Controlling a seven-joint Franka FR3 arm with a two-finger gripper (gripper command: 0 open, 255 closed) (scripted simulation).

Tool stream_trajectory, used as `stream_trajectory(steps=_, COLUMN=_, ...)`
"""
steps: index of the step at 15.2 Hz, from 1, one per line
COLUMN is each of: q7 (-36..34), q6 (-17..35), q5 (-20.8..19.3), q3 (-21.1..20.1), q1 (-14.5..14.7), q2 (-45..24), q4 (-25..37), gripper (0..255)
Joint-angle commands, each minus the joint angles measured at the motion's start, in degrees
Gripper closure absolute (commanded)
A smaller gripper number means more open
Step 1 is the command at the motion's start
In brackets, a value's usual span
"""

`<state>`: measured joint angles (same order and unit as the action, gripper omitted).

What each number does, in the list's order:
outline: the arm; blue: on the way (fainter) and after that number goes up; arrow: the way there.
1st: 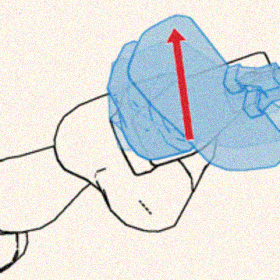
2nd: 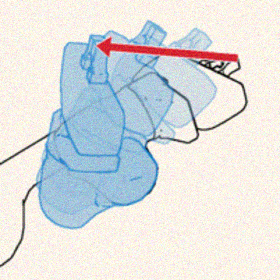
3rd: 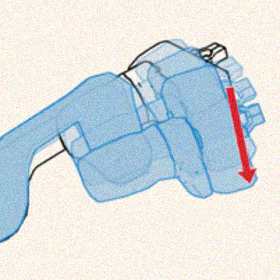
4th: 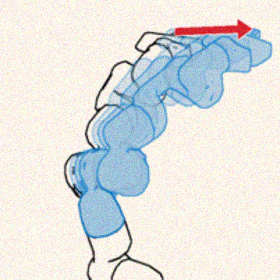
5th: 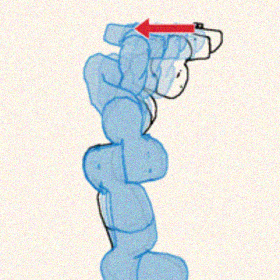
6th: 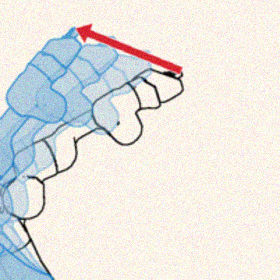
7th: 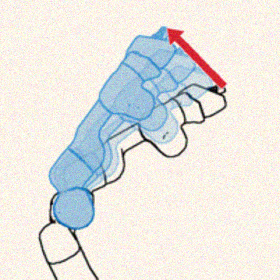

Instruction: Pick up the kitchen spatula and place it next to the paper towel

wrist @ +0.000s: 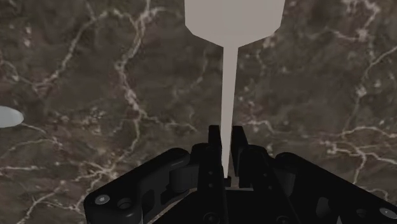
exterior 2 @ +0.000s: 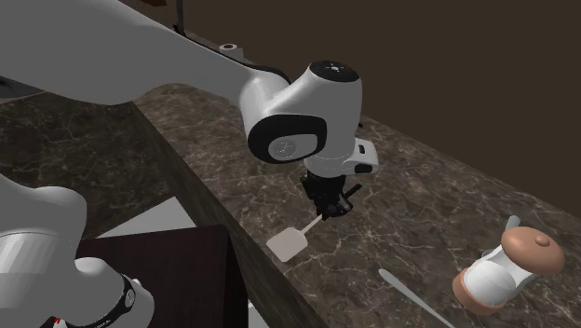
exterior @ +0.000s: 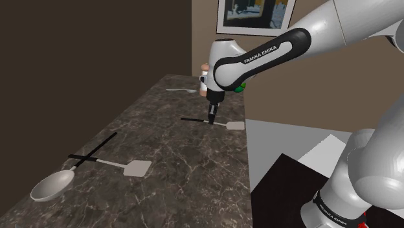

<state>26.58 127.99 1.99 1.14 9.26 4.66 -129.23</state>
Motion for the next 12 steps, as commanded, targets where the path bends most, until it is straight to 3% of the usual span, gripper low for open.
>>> stream_trajectory(steps=1, q7=0.0, q6=0.0, q5=0.0, q3=0.0, q1=0.0, q2=0.0, q4=0.0, gripper=255)
stream_trajectory(steps=12, q7=-0.3, q6=-8.5, q5=-0.3, q3=0.0, q1=0.0, q2=3.2, q4=5.3, gripper=255)
